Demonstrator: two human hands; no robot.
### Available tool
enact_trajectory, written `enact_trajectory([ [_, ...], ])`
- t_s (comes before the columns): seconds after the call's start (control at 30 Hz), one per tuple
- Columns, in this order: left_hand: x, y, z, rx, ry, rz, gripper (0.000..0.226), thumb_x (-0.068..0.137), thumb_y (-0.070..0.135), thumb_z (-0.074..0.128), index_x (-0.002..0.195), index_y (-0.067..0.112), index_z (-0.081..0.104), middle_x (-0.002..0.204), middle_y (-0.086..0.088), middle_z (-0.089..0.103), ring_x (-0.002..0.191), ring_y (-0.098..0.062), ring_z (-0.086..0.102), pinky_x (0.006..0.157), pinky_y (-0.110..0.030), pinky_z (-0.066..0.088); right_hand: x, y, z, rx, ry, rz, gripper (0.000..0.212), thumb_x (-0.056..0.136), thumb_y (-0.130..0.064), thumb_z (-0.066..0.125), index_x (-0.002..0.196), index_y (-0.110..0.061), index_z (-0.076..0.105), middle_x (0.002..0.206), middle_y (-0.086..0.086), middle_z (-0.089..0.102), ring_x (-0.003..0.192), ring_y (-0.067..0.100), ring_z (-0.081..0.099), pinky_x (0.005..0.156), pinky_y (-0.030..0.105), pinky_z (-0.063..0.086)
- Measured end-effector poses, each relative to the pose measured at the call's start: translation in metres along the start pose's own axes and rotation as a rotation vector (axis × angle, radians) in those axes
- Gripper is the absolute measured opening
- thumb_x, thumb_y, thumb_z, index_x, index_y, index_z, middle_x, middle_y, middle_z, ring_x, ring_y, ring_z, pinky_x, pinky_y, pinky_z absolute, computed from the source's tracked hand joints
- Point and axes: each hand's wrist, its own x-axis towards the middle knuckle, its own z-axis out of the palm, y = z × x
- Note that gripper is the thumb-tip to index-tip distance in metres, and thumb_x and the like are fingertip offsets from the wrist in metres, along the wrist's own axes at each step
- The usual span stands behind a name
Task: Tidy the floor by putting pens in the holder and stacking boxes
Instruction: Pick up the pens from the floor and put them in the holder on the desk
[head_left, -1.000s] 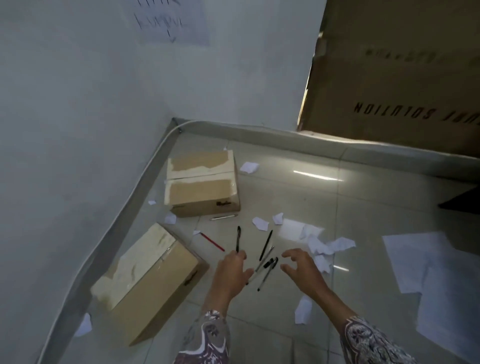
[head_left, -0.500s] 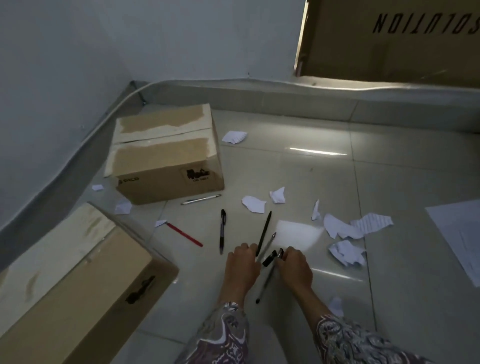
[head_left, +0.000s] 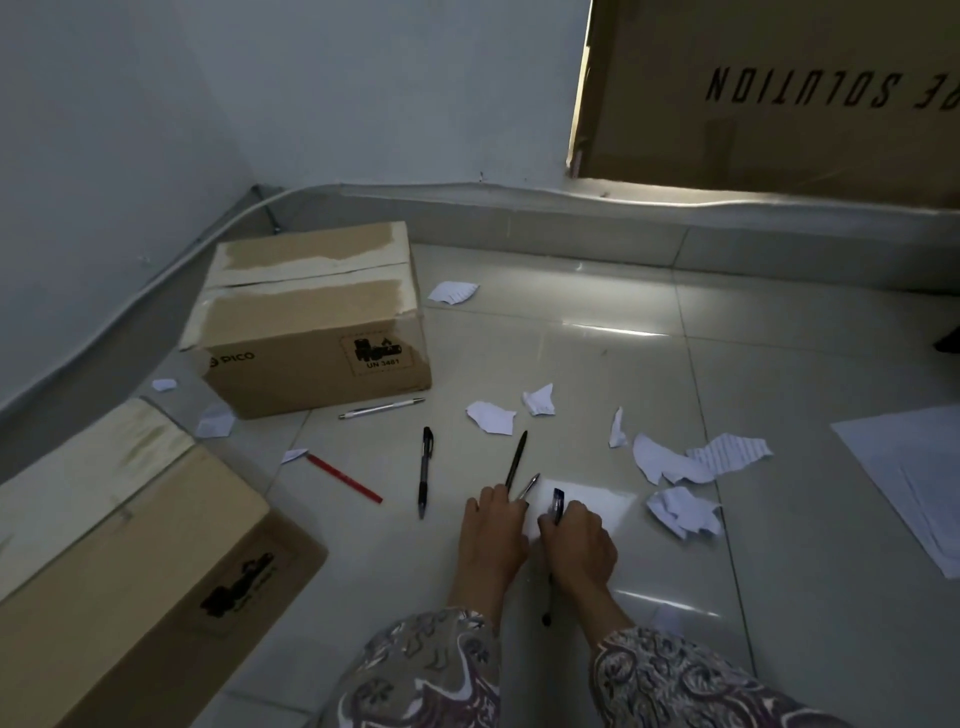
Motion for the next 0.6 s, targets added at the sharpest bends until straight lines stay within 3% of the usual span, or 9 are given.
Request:
enact_trajectory([
  [0.1,0.001,0.001,0.003,0.023,0.075,-0.033,0.041,0.054,0.018,0.08,0.093,0.018,0.069,0.088,-0.004,0.063,0.083,-0.02,0.062,0.069,-0.027,0.049,0.002,0.006,-0.006,0.064,0.021,-0.023,0.019,0.09,-0.027,0.046,0.089,-0.009,0.052,0.097,0.011,0.061,0.086,0.029,0.06,0.067,0.029,0.038],
  [0.13,0.002,-0.001,0.007,0.004,0.087,-0.049,0.041,0.055,0.016,0.08,0.094,0.017,0.067,0.09,-0.004,0.063,0.085,-0.02,0.061,0.07,-0.026,0.048,0.003,0.008,-0.007,0.086,0.024,-0.032,0.018,0.09,-0.027,0.046,0.084,-0.01,0.048,0.091,0.01,0.059,0.081,0.028,0.058,0.065,0.029,0.037],
  [0.2,0.002,-0.001,0.014,-0.034,0.052,-0.102,0.034,0.081,0.009,0.058,0.115,0.01,0.055,0.116,-0.009,0.055,0.109,-0.024,0.05,0.089,-0.029,0.041,0.004,0.013,-0.009,0.12,0.035,-0.053,0.02,0.09,-0.026,0.047,0.077,-0.013,0.041,0.083,0.006,0.053,0.073,0.024,0.051,0.063,0.028,0.035],
  [0.27,0.005,-0.002,0.025,-0.071,0.061,-0.142,0.032,0.091,0.007,0.043,0.123,0.009,0.048,0.126,-0.009,0.049,0.118,-0.023,0.044,0.095,-0.028,0.036,0.007,0.017,-0.009,0.161,0.044,-0.071,0.025,0.089,-0.025,0.048,0.069,-0.016,0.036,0.075,0.003,0.049,0.068,0.022,0.048,0.057,0.029,0.032],
  [0.4,0.008,0.002,0.031,-0.054,0.091,-0.152,0.029,0.094,0.005,0.039,0.121,0.006,0.049,0.127,-0.01,0.049,0.119,-0.022,0.044,0.094,-0.027,0.037,0.013,0.02,-0.005,0.285,0.025,-0.088,0.026,0.088,-0.022,0.052,0.068,-0.01,0.043,0.066,0.004,0.051,0.062,0.019,0.047,0.052,0.027,0.03],
  [0.47,0.011,0.0,0.03,-0.053,0.113,-0.15,0.028,0.094,0.006,0.037,0.119,0.006,0.051,0.126,-0.01,0.051,0.118,-0.022,0.045,0.094,-0.027,0.038,0.016,0.02,-0.005,0.377,0.018,-0.085,0.022,0.088,-0.022,0.053,0.077,-0.003,0.054,0.07,0.01,0.059,0.065,0.022,0.053,0.055,0.027,0.035],
  [0.6,0.013,-0.001,0.02,-0.148,0.178,-0.159,0.025,0.096,0.016,0.04,0.115,0.007,0.054,0.12,-0.008,0.053,0.114,-0.021,0.047,0.088,-0.027,0.039,0.025,0.015,-0.004,0.551,-0.008,-0.085,0.015,0.087,-0.017,0.057,0.084,-0.004,0.064,0.079,0.01,0.064,0.074,0.023,0.06,0.059,0.026,0.042],
])
